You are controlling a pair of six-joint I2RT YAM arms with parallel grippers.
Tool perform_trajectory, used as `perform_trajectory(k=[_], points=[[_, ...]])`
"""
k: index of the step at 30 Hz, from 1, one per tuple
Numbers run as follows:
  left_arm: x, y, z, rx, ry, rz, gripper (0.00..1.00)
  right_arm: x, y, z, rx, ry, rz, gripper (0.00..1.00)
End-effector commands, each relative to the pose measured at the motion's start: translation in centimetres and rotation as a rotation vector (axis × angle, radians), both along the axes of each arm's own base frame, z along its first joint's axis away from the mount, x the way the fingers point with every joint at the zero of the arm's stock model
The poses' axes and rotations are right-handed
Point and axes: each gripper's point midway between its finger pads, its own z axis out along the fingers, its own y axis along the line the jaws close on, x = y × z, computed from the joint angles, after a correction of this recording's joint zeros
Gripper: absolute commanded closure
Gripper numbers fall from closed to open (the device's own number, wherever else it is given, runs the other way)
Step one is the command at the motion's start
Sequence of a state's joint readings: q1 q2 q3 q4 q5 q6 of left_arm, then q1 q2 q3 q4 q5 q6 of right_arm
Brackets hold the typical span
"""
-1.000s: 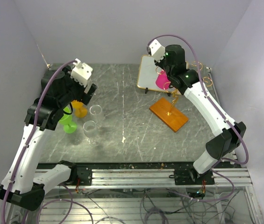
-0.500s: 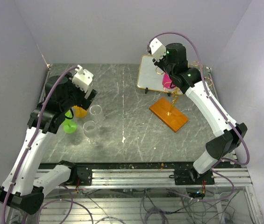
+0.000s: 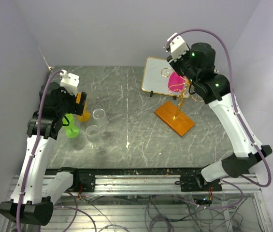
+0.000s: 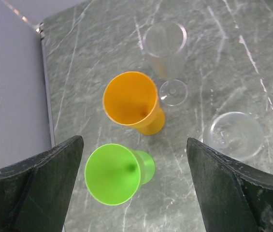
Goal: Place the wine glass upside down on the wine glass rack
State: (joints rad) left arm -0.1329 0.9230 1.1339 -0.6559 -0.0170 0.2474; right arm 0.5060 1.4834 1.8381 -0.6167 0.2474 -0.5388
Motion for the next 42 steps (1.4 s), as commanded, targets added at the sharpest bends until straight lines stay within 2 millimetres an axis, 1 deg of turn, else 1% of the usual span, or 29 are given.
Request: perform_trajectory(k=[1,2,4,5,6,7,9,10,11,12,13,14,15,16,18,22,27,32,36,38,41,42], points=[[0.3,1.4,0.4,-0.102,-0.005,0.077,0.01,-2.8,-0.4,0.5,0.021,0.020,0.047,0.59],[0.4,1.5,0.3,-0.120,0.003,0.081,0.01,-3.2,-0.5,0.3,0.020,0.027,0.050,0.58],[0.6,2.9,-0.1,-0.144,0.023,0.125,0.01,-4.1,-1.1,0.3,0.021,0.034,0.053,0.53],[0.8,3.3,-0.2,-0.154,0.033,0.137,0.01,-4.5,-1.3,0.2,0.022,0.039,0.055,0.46],[1.1,3.7,-0.5,-0.162,0.048,0.145,0.01,-5.0,-1.5,0.3,0.026,0.037,0.061,0.42],[1.4,4.0,-0.8,-0.168,0.062,0.153,0.01,-5.2,-2.6,0.5,0.031,0.034,0.042,0.41],[2.1,4.6,-1.1,-0.171,0.089,0.163,0.00,-6.1,-3.9,1.0,0.051,0.024,0.029,0.40],[2.8,4.9,-1.8,-0.170,0.120,0.171,0.01,-6.7,-4.6,1.3,0.068,0.016,0.026,0.38],[3.3,5.0,-2.3,-0.169,0.146,0.170,0.01,-7.3,-5.3,1.8,0.088,0.003,0.019,0.31],[3.8,5.0,-2.8,-0.167,0.171,0.163,0.02,-7.9,-5.9,2.1,0.106,-0.006,0.011,0.17],[4.2,5.0,-3.3,-0.165,0.195,0.154,0.02,-8.3,-6.7,2.2,0.127,-0.012,-0.004,0.08],[4.8,5.0,-3.4,-0.161,0.211,0.142,0.03,-9.2,-7.2,2.7,0.148,-0.031,0.002,0.06],[5.2,5.0,-4.1,-0.155,0.238,0.138,0.04,-9.6,-7.6,2.5,0.152,-0.033,-0.001,0.04],[5.7,5.1,-4.3,-0.148,0.254,0.130,0.05,-10.2,-8.0,2.6,0.164,-0.039,0.001,0.02],[6.4,5.4,-5.2,-0.130,0.295,0.128,0.09,-11.4,-8.6,2.7,0.182,-0.053,0.005,0.01],[7.4,6.4,-7.0,-0.081,0.358,0.136,0.19,-12.2,-9.5,2.6,0.192,-0.046,-0.008,0.00],[8.0,6.5,-9.5,-0.049,0.447,0.103,0.35,-11.6,-10.2,2.5,0.210,-0.033,-0.027,0.00],[8.9,6.4,-11.3,-0.050,0.511,0.067,0.52,-11.0,-10.5,2.5,0.246,-0.006,-0.019,0.00],[9.4,6.1,-12.3,-0.060,0.540,0.047,0.67,-10.8,-10.9,2.4,0.260,0.003,-0.021,0.00],[9.6,6.2,-12.5,-0.056,0.541,0.042,0.76,-10.7,-11.0,2.1,0.259,0.008,-0.024,0.00],[10.2,6.7,-12.5,-0.032,0.531,0.051,0.91,-10.6,-11.2,1.6,0.259,0.021,-0.028,0.00],[10.5,7.0,-12.3,-0.016,0.526,0.063,0.93,-10.7,-11.2,1.5,0.261,0.021,-0.029,0.00]])
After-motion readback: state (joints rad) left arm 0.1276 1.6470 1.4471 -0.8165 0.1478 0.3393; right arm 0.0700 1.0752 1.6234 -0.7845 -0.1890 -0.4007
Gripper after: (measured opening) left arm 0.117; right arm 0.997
